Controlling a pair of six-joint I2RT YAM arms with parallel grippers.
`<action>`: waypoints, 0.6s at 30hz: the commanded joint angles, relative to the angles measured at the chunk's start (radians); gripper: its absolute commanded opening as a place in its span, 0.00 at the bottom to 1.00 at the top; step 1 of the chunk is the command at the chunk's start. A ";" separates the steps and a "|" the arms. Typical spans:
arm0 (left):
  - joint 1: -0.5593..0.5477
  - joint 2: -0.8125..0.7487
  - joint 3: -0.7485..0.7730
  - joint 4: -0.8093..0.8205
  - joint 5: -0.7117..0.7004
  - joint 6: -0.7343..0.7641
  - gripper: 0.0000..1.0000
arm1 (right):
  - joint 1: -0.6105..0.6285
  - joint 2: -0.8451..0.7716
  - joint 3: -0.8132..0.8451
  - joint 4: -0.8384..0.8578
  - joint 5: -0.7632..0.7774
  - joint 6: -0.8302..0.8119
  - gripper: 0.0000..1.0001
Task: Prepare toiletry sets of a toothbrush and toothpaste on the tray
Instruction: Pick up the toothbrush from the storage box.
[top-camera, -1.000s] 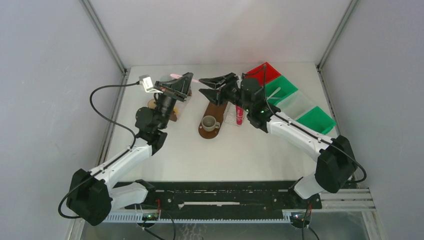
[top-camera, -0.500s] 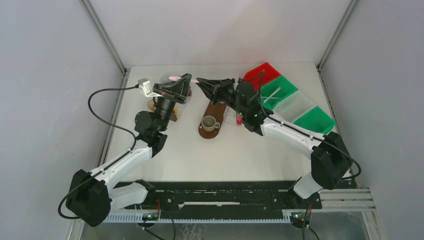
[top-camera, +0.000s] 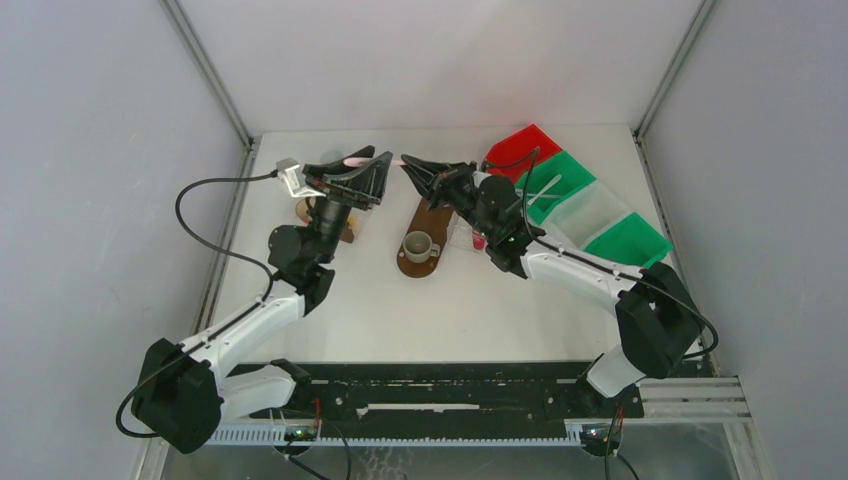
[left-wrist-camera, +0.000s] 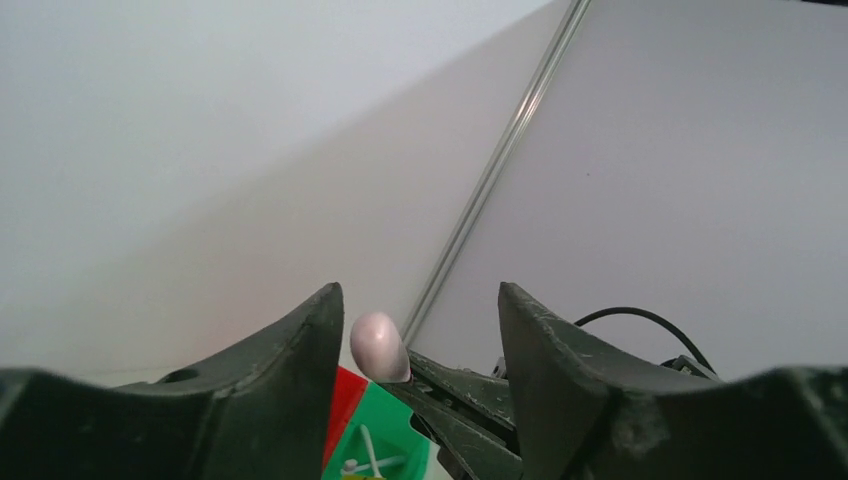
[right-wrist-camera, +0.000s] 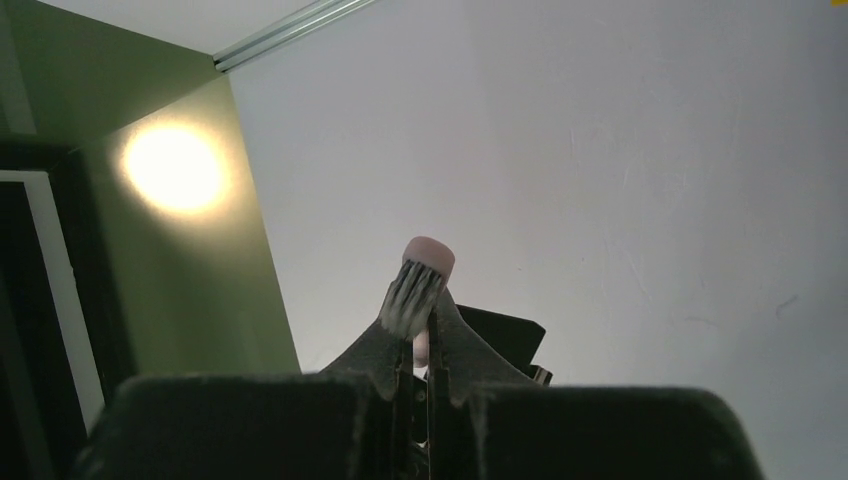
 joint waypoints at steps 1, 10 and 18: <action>-0.003 -0.029 -0.006 0.064 0.043 0.010 0.68 | -0.024 -0.026 -0.018 0.111 0.025 -0.028 0.00; 0.028 -0.032 0.011 0.006 0.129 0.024 0.85 | -0.208 -0.214 -0.068 -0.022 -0.004 -0.402 0.00; 0.086 -0.022 0.052 -0.116 0.189 0.033 0.87 | -0.351 -0.388 -0.011 -0.295 -0.114 -0.945 0.00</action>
